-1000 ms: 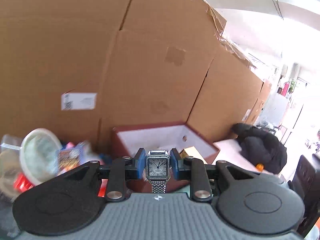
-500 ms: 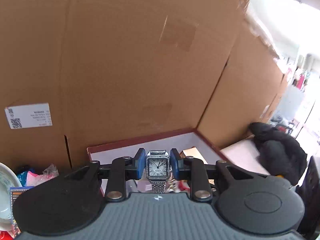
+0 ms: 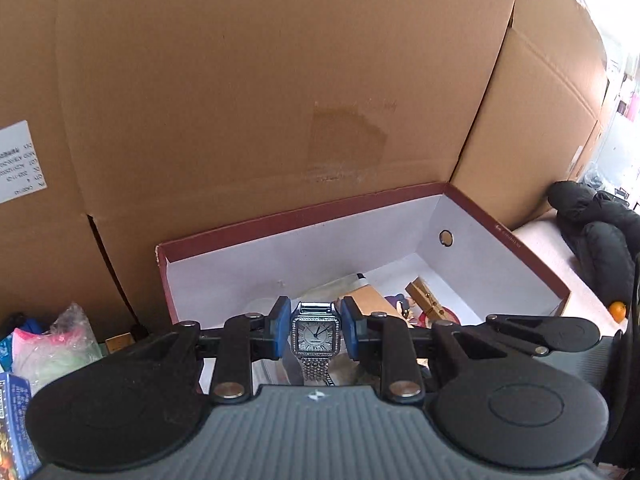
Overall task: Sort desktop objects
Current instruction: 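Carry gold box and wristwatch into the maroon box and open both tools, then lift both open tools away from the maroon box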
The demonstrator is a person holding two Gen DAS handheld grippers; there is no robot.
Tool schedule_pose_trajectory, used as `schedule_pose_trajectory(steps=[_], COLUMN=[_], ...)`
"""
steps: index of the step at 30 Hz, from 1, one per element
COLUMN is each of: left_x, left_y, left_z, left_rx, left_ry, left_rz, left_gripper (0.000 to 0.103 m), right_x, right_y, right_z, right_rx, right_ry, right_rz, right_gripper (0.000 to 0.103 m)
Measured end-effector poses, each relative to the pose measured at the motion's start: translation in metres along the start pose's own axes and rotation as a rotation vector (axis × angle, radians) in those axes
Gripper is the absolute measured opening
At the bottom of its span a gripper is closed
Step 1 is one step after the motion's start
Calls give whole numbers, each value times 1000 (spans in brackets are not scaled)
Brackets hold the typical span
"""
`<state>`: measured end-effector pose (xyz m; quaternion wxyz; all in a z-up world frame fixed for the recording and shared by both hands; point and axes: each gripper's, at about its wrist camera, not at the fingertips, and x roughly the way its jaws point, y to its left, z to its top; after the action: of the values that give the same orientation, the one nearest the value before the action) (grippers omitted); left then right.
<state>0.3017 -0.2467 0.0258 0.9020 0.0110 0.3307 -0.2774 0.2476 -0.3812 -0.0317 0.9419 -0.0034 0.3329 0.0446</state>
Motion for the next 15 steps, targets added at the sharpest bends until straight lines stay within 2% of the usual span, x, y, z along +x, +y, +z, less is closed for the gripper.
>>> schedule_pose_trajectory(steps=[2,4,5,6,7,8,10,13,15], left_x=[-1,-6,-9,-14,-19,-24,-33,-40,-43], left_y=[2,1,1,1,1,0,-1,-4,-7], left_z=[-1,0,1,1,1,1,0,0,-1], left_rx=[1,8,12,12,12,16,28,31,30], left_ry=[-9,-42,-58,-75,-95,-118,-153,-150,-135], left_rz=[1,10,10,11,15,20,27,24,25], left_gripper=[28,34,50,70,77,85,91,97,97], right_x=[4,4,2,0,-2,-5,-9,-20,-26], right_y=[3,6,8,8,10,12,16,23,27], right_z=[-1,-3,-3,-3,-4,-3,-4,-7,-8], right_rx=[-9,-21,-27,-34,-40,-46,-59,-66,-52], right_ry=[11,7,-7,-13,-19,-29,-46,-93,-105], right_rz=[-2,-10,-14,-17,-25,-35,-55,-80,-78], right_gripper=[30,31,33,39,49,54,80,92,94])
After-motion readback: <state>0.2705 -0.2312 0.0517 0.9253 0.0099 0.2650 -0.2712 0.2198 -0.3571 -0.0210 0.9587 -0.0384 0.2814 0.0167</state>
